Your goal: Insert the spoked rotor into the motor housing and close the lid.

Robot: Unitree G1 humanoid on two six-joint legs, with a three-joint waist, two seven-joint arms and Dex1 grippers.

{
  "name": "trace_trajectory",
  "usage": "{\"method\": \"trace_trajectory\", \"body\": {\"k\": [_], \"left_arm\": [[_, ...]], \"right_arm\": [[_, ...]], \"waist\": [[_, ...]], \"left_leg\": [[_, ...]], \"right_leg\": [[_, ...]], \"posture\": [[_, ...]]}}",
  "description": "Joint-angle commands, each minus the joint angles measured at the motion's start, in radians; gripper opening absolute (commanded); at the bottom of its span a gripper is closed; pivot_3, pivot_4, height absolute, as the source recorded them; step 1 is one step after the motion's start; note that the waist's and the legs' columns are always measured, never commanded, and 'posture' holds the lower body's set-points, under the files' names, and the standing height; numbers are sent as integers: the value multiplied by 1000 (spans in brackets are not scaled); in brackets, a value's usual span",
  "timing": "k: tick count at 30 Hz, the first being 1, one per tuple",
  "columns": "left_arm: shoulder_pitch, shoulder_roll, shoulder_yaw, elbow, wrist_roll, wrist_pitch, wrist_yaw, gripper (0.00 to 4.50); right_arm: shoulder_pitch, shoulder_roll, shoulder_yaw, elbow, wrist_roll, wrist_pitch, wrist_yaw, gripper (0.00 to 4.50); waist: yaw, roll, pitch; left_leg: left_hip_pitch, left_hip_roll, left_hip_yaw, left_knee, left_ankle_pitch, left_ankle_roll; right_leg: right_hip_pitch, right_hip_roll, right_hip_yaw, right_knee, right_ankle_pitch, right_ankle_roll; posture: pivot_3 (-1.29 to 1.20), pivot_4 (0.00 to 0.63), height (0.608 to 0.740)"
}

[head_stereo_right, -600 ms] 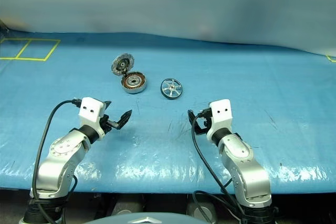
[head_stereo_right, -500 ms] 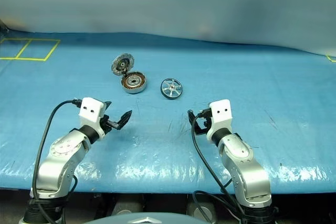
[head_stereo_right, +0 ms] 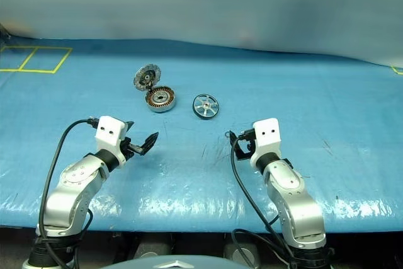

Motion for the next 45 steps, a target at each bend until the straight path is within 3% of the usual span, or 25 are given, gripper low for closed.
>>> {"method": "trace_trajectory", "body": {"k": [1,14,19,23,28,35,41,45], "left_arm": [[-12,5,3,-6,-3,1,-3,4500],[-11,4,1,-9,-3,3,-7,4500],[-80,66,-46,26,24,19,-58,4500],[-229,198,-158,116,109,1,-161,4500],[-569,355,-392,352,254,79,-386,4500],[-925,328,-615,690,388,9,-661,4500],[-1153,221,-771,1023,536,-158,-836,4500],[-1253,146,-804,1205,601,-223,-884,4500]], "right_arm": [[-1,-10,6,-9,-15,-54,11,4482],[22,-50,48,-28,38,-12,113,4482],[18,-49,53,-19,33,-17,105,4482],[7,-41,64,-3,26,-27,97,4482],[-15,-31,84,29,14,-48,99,4482],[-34,-20,98,53,-1,-66,101,4482],[-43,-11,120,68,-2,-72,114,4482],[-46,-19,127,74,-5,-73,126,4482]], "waist": [[0,0,0],[0,0,0],[2,0,0],[1,0,0],[0,-1,2],[-1,-1,2],[1,-1,3],[0,-1,4]], "left_leg": [[0,0,0,0,0,0],[0,0,0,0,0,0],[0,0,0,0,0,0],[0,0,0,1,0,0],[-2,0,0,1,0,0],[-12,0,-1,-1,1,1],[-14,0,-2,-2,1,1],[-14,0,-2,0,1,1]], "right_leg": [[0,0,0,0,0,0],[0,0,0,0,0,0],[0,0,0,0,0,0],[-6,0,0,0,0,0],[-7,0,0,1,0,0],[-12,2,0,2,3,6],[-13,3,0,1,2,7],[-13,3,0,1,3,7]], "posture": [[0,150,740],[0,150,740],[0,150,740],[0,150,740],[0,150,740],[0,150,740],[0,150,740],[0,150,740]]}}
